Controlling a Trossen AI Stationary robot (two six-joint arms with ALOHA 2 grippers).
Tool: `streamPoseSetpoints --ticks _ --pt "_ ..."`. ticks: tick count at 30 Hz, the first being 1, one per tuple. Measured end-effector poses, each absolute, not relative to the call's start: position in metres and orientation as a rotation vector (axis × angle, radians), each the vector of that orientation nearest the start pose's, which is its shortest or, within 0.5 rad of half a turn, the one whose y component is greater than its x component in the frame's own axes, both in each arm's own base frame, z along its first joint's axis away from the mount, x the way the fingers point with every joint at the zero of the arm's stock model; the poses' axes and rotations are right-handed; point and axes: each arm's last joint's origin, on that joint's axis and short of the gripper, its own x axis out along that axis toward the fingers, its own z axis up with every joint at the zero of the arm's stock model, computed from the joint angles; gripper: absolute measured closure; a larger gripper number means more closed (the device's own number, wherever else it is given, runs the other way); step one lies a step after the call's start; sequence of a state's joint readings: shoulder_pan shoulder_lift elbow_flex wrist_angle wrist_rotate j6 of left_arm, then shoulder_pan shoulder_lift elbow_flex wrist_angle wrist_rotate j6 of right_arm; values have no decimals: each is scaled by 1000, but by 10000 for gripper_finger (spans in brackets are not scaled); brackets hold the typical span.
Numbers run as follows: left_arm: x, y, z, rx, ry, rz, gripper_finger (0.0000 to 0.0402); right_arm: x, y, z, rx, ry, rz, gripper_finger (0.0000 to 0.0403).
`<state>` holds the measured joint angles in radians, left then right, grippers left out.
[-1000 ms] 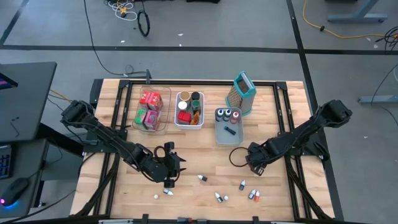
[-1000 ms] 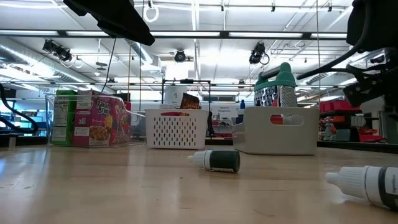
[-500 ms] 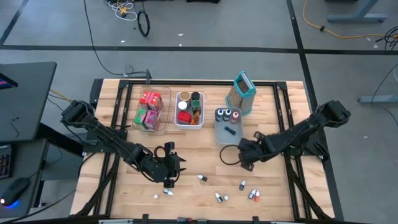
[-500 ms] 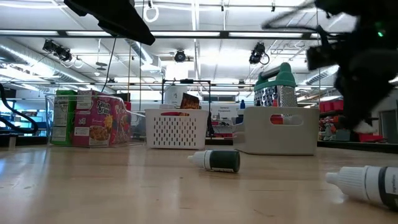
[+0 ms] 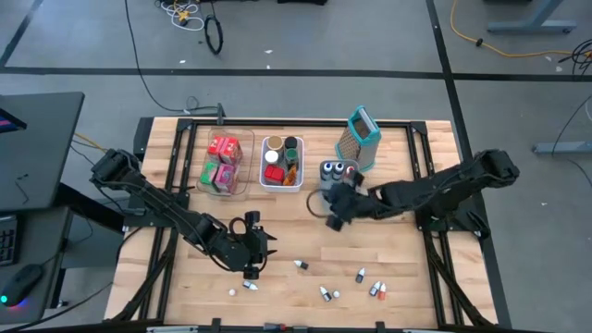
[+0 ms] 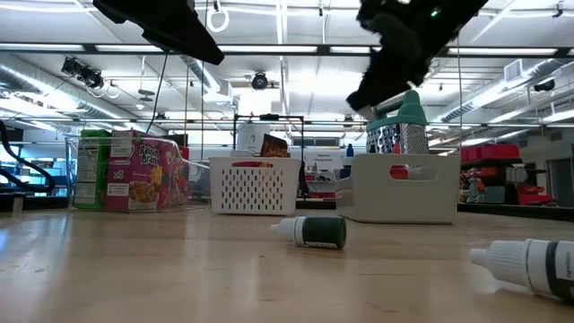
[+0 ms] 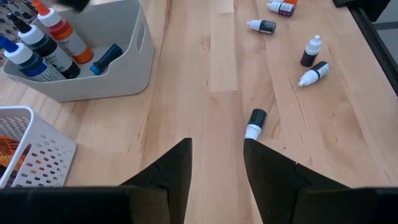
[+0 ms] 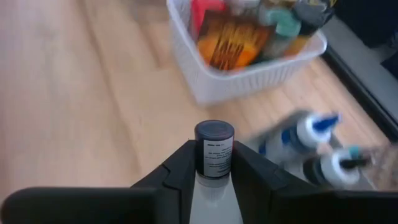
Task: Pick & Place Kitchen Items
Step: Put the small red food coloring into the gray bin
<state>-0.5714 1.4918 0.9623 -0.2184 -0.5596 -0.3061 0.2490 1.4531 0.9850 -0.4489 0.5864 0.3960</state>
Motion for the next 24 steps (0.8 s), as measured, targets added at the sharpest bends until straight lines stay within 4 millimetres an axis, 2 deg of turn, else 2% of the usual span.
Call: streamPoseSetpoints --ticks 4,8,17,20,24 --pt "268 -154 232 104 620 85 248 299 37 227 29 718 -494 295" --pt "268 -154 232 101 615 85 248 301 22 203 110 729 -569 297" --pt "269 -155 233 97 609 84 248 276 15 159 201 827 -683 315" --pt "269 -155 234 91 601 82 248 265 14 146 195 864 -695 307" --pt "270 -155 234 87 595 81 248 259 14 138 245 855 -714 286"
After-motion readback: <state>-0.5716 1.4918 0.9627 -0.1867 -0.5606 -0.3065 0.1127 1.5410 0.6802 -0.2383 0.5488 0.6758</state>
